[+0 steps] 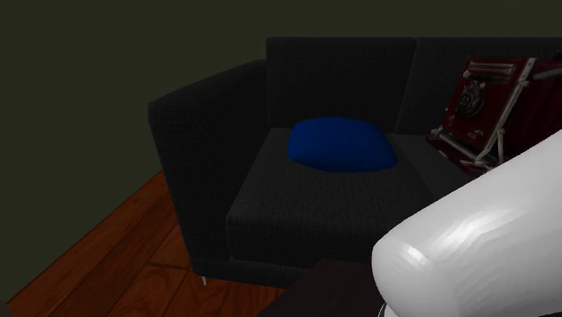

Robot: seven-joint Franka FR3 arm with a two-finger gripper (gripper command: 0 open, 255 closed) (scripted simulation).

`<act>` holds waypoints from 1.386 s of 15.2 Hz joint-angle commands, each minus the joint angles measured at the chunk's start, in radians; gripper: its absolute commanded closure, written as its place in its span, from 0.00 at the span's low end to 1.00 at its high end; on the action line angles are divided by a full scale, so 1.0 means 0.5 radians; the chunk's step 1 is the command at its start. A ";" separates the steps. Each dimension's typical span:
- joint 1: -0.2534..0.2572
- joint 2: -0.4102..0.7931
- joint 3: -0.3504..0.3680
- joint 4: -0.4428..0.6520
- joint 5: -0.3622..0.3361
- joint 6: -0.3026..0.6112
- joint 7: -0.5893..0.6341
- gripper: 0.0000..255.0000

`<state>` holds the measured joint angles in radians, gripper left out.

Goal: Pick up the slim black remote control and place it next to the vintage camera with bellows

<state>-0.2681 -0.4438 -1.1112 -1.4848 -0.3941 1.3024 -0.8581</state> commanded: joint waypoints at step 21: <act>-0.225 -0.307 0.112 -0.799 -0.203 0.529 0.186 1.00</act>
<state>-0.3846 -0.5960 -1.0511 -1.8724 -0.4947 1.5493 -0.7666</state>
